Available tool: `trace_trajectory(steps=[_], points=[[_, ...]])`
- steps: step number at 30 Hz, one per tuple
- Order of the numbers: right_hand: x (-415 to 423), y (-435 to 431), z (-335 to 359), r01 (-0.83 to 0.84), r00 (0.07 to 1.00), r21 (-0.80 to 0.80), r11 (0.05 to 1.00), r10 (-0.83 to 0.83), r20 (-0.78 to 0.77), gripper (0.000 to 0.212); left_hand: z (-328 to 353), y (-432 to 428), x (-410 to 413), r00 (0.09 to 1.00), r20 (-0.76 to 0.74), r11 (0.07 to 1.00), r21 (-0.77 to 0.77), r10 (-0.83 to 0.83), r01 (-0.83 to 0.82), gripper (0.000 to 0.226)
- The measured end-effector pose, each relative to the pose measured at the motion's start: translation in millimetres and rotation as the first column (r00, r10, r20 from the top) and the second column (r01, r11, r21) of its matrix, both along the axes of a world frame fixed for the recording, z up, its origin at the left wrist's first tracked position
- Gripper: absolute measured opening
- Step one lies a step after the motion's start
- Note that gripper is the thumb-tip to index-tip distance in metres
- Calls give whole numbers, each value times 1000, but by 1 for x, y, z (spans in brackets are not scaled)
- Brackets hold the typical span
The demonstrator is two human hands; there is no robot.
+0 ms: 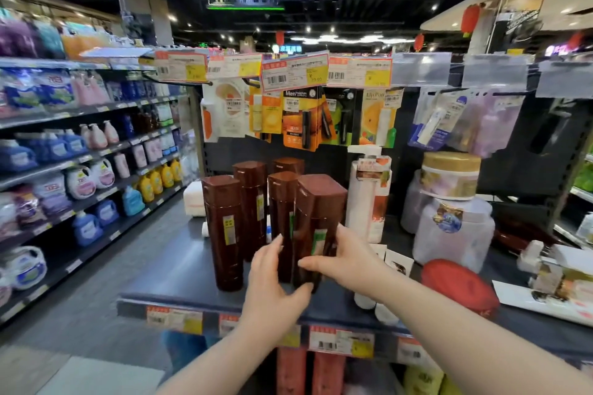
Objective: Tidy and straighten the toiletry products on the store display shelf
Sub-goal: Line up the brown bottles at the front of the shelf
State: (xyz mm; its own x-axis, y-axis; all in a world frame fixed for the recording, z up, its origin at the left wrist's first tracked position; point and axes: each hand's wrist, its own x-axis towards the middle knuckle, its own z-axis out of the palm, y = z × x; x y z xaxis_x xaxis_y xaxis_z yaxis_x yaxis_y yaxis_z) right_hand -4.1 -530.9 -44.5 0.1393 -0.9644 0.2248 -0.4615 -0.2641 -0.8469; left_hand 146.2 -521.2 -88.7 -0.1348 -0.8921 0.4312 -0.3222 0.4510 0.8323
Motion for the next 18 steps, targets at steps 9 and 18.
trace_trajectory(steps=[9,18], points=[[33,-13,-19,-45,999,48,998,45,8,53,-12,-15,17,998,54,990,142,13,-21,51],[-7,-42,-20,121,993,115,986,-119,-26,26,-20,-22,15,997,63,982,182,49,-60,53]])
